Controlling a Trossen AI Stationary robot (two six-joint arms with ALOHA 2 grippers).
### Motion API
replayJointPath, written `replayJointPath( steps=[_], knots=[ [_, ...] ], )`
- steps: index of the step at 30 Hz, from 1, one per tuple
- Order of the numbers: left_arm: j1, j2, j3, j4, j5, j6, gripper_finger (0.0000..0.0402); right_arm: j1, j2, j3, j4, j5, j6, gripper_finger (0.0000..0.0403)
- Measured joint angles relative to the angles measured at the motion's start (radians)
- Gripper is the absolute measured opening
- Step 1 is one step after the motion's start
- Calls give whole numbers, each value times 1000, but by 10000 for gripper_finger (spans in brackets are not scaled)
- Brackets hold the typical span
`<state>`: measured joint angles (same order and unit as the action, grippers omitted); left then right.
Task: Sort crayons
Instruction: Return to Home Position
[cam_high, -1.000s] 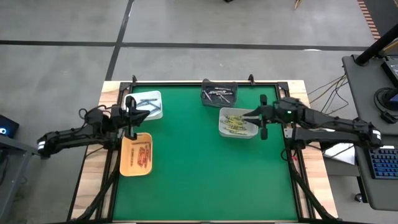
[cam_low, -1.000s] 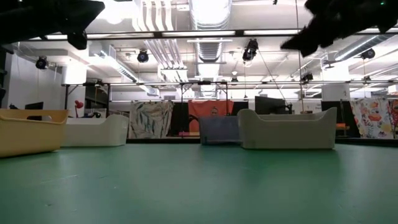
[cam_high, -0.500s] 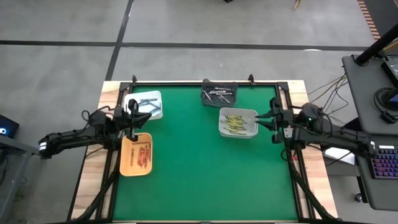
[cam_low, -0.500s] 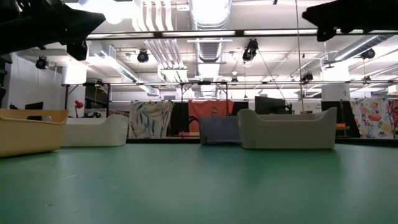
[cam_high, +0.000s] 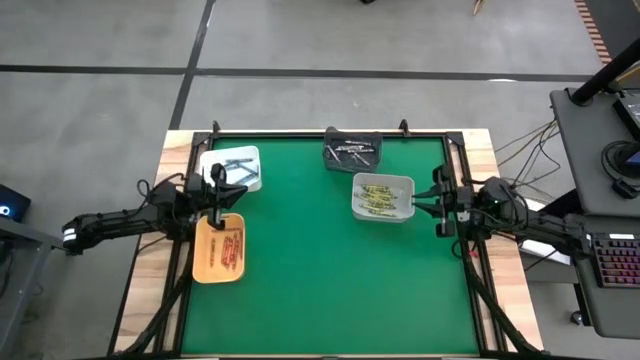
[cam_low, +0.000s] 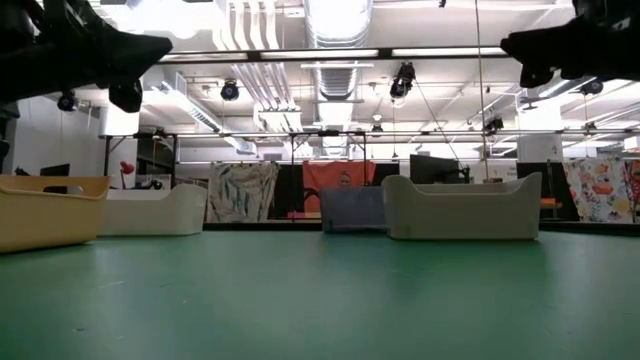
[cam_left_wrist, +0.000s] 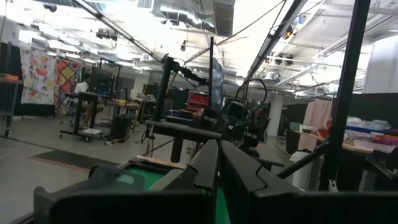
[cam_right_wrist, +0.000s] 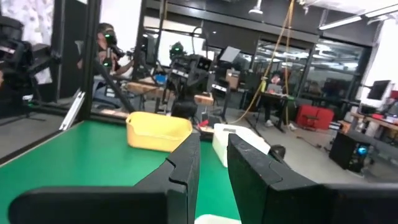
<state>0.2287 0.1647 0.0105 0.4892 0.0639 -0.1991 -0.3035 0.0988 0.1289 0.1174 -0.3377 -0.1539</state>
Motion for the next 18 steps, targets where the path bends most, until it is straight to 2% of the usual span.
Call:
replayJointPath(
  steps=[10,18],
  knots=[
    [-3,12,0,-21,5,20,0,0,-61,-117,12,-14,-32,70],
    [-3,29,0,-123,-30,-19,0,0,-64,-117,-8,-11,-49,70]
  ],
)
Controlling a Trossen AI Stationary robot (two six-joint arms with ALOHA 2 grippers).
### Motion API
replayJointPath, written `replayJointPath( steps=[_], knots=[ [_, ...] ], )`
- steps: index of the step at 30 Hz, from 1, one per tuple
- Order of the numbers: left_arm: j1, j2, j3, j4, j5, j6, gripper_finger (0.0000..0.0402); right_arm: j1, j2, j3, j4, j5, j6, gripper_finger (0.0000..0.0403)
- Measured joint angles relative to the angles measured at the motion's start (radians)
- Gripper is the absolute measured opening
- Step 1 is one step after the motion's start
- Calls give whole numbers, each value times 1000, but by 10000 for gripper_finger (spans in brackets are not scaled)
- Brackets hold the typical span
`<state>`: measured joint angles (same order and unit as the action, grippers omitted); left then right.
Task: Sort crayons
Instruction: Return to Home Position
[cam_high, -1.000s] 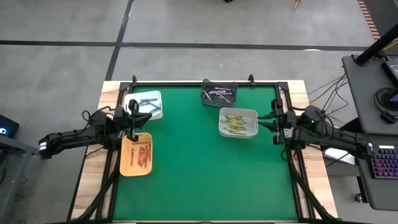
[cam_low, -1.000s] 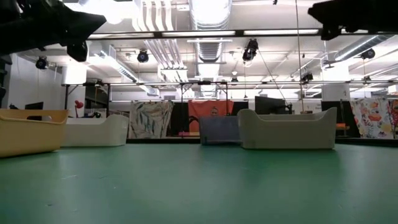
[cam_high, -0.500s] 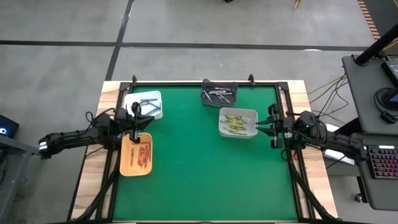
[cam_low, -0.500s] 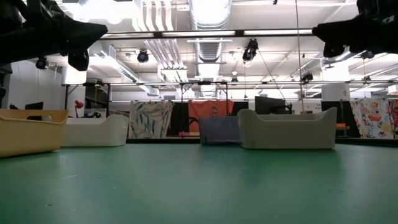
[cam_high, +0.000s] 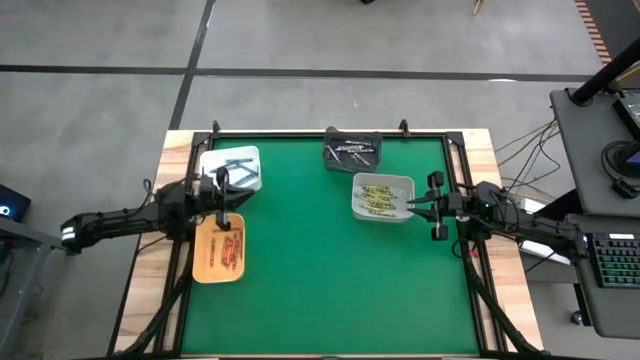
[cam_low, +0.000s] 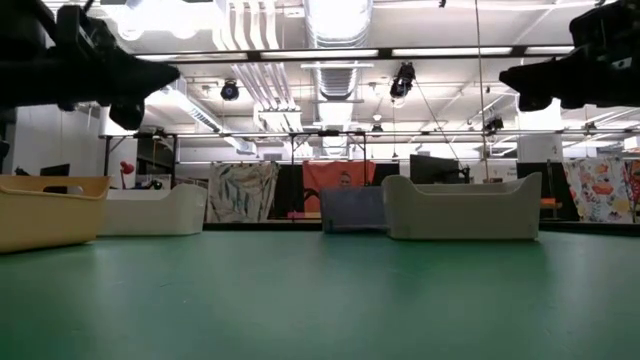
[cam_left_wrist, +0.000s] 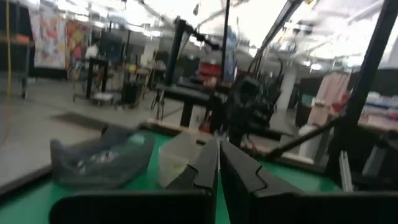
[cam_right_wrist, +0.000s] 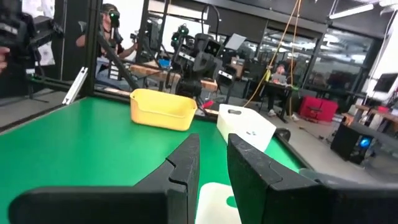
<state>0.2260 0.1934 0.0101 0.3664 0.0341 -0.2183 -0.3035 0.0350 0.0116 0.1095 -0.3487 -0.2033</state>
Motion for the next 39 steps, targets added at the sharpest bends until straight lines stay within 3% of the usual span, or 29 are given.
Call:
replayJointPath(
  steps=[8,30,34,39],
  knots=[
    [0,37,0,-45,0,0,0,0,1,0,-3,1,149,70],
    [0,114,3,-46,0,-1,0,8,-2,-1,-4,6,185,70],
    [0,128,16,-46,0,-1,0,84,-34,-1,-17,67,202,70],
    [0,144,23,-45,0,-1,0,217,-34,-2,-59,313,103,70]
  ],
)
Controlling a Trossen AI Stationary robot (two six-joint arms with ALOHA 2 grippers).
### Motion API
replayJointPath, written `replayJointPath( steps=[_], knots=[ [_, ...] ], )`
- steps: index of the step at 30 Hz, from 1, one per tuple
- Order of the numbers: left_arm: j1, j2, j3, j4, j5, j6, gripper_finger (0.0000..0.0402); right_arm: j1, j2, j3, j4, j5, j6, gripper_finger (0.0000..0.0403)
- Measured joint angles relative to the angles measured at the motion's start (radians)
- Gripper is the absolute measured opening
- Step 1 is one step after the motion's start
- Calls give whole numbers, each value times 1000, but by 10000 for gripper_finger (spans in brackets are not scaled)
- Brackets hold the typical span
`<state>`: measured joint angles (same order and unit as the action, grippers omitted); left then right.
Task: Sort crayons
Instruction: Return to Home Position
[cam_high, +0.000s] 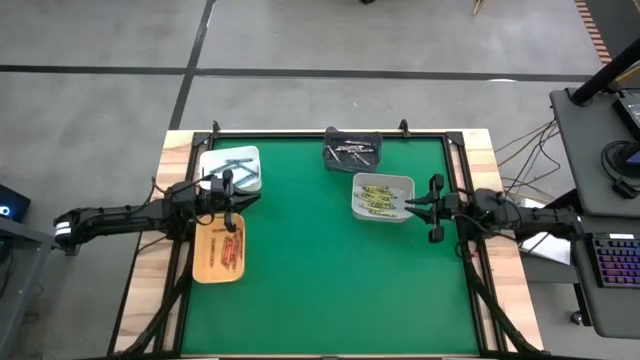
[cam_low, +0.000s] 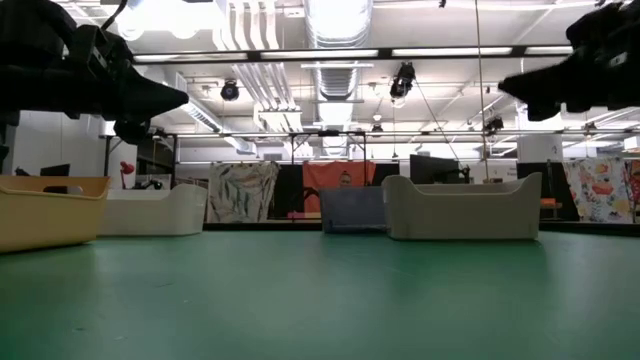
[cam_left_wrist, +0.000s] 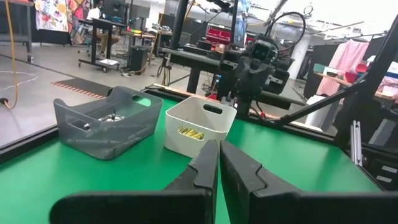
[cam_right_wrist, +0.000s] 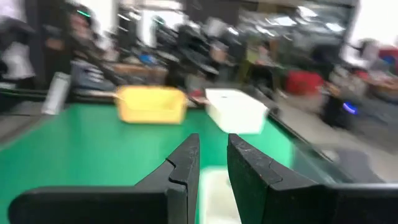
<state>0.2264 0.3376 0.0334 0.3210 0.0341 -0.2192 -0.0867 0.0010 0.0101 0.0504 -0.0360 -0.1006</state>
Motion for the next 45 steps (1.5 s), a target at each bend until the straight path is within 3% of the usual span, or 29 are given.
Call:
replayJointPath(
  steps=[2,10,16,21,30,45],
  knots=[
    [0,4,0,-1,0,0,0,40,0,0,-25,100,34,70],
    [0,23,2,-1,1,0,0,50,-1,0,-28,112,110,70],
    [0,37,2,-1,0,0,0,5,-1,0,-15,168,312,70],
    [0,47,3,-1,0,0,0,-12,-1,0,-27,117,181,70],
    [0,66,3,-1,1,0,0,-15,1,0,-27,115,18,70],
    [0,94,3,-1,1,0,0,-15,20,0,-20,116,48,70]
  ],
)
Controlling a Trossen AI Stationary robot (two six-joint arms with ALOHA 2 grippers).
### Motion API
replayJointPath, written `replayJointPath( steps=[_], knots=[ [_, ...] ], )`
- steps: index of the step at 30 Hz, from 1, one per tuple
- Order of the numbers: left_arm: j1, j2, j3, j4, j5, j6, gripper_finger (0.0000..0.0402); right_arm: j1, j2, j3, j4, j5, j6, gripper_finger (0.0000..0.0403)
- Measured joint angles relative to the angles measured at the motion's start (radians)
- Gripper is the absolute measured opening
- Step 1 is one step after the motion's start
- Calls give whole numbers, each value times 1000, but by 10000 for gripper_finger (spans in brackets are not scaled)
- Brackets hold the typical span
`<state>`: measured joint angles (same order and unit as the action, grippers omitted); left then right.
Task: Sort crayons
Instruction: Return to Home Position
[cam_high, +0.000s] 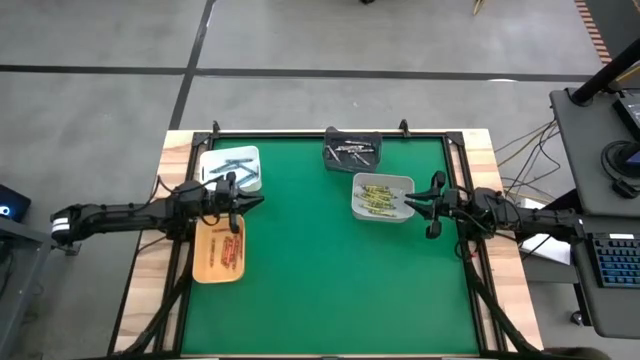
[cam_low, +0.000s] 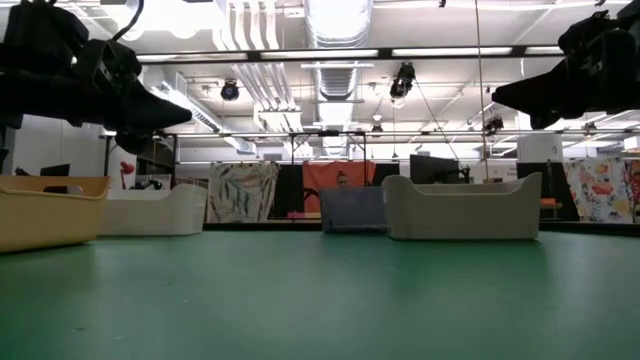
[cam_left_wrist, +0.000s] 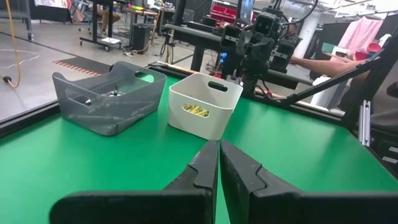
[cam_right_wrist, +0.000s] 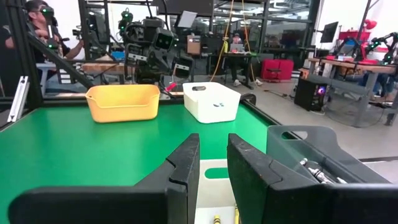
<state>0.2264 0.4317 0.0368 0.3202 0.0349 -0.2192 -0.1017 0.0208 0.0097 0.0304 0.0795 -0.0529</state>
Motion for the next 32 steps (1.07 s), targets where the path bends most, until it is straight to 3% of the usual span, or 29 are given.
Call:
replayJointPath(
  steps=[32],
  knots=[
    [0,46,0,0,0,0,0,0,0,0,4,0,0,70]
  ],
)
